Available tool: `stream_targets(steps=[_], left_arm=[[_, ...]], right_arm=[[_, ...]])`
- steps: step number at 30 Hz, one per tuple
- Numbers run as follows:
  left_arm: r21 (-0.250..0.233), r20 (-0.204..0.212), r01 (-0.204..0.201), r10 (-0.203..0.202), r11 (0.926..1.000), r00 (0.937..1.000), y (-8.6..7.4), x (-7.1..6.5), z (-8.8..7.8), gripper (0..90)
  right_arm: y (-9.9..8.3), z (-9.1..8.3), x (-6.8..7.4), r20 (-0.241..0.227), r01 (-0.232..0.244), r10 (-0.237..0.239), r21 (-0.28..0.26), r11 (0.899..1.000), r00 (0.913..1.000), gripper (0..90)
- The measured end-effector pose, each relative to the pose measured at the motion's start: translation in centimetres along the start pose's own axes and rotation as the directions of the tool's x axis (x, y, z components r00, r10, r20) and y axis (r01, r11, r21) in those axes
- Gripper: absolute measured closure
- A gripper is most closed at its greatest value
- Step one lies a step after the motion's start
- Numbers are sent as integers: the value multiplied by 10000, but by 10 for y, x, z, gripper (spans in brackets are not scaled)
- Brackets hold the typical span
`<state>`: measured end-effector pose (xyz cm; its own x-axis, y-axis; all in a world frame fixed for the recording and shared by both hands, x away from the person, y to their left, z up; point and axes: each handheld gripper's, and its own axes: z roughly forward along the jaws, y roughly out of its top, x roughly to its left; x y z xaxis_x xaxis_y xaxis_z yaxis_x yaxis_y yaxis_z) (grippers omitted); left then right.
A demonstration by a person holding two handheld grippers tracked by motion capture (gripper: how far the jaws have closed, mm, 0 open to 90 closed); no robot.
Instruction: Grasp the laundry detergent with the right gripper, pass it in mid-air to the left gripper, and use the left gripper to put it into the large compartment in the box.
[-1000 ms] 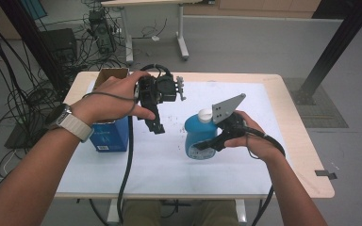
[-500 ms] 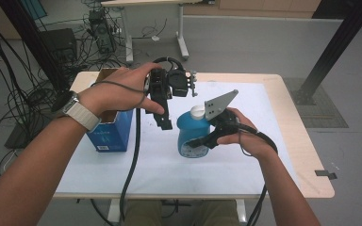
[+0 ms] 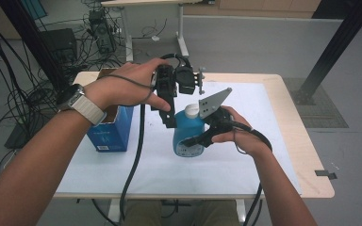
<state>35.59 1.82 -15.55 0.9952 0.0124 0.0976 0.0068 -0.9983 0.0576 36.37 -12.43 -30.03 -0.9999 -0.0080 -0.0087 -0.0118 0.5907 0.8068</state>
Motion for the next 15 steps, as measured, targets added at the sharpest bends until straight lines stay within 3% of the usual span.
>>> stream_targets(steps=[15], left_arm=[[-59, 132, 27, -26, 10000, 9999, 11, 6, 0, 75]], right_arm=[[0, 2, -4, 153, -28, 26, 99, 9999, 9999, 442]])
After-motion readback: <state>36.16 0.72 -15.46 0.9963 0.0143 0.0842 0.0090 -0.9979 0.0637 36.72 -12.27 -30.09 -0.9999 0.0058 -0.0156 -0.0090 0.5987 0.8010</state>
